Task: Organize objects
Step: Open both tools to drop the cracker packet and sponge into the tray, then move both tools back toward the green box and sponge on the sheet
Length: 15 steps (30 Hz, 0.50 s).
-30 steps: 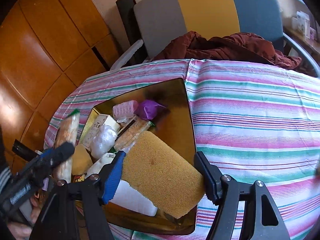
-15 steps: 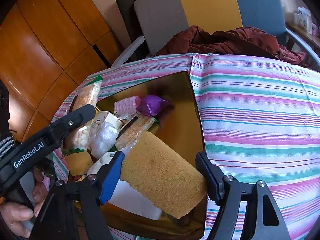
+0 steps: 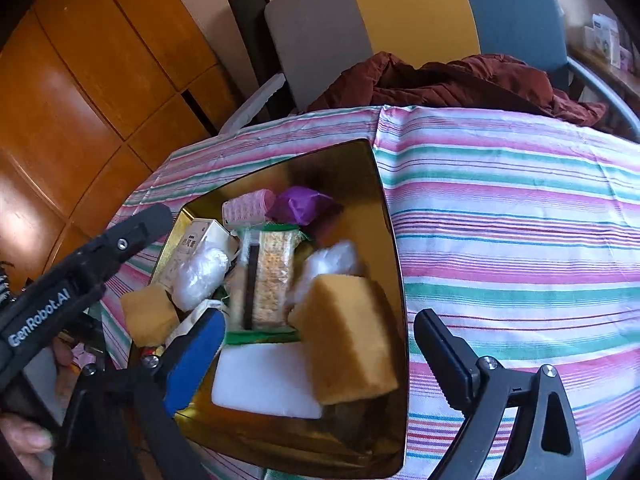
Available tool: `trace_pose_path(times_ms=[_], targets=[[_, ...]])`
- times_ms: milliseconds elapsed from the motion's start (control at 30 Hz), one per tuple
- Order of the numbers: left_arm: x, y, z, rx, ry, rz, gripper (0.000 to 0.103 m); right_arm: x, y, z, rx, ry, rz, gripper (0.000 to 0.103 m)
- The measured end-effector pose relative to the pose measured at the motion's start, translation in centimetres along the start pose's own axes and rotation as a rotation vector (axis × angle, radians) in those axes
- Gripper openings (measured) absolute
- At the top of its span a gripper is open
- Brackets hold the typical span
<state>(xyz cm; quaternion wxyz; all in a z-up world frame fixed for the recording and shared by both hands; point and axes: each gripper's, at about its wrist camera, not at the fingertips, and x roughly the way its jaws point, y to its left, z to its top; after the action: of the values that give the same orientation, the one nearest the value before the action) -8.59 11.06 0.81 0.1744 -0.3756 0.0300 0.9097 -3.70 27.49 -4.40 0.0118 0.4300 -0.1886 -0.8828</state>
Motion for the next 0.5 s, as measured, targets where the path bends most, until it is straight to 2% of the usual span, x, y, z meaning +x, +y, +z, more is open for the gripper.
trace_pose_path(times_ms=[167,500], targets=[[-1.5,-0.6,-0.5,0.019,-0.03,0.007,0.048,-0.7,0.3,-0.5,-0.024,-0.021,-0.027,0.1],[-3.3,-0.5,-2.1,0.009,-0.039,0.025,0.048,-2.5,0.9,-1.4,-0.089,-0.079,-0.119,0.102]])
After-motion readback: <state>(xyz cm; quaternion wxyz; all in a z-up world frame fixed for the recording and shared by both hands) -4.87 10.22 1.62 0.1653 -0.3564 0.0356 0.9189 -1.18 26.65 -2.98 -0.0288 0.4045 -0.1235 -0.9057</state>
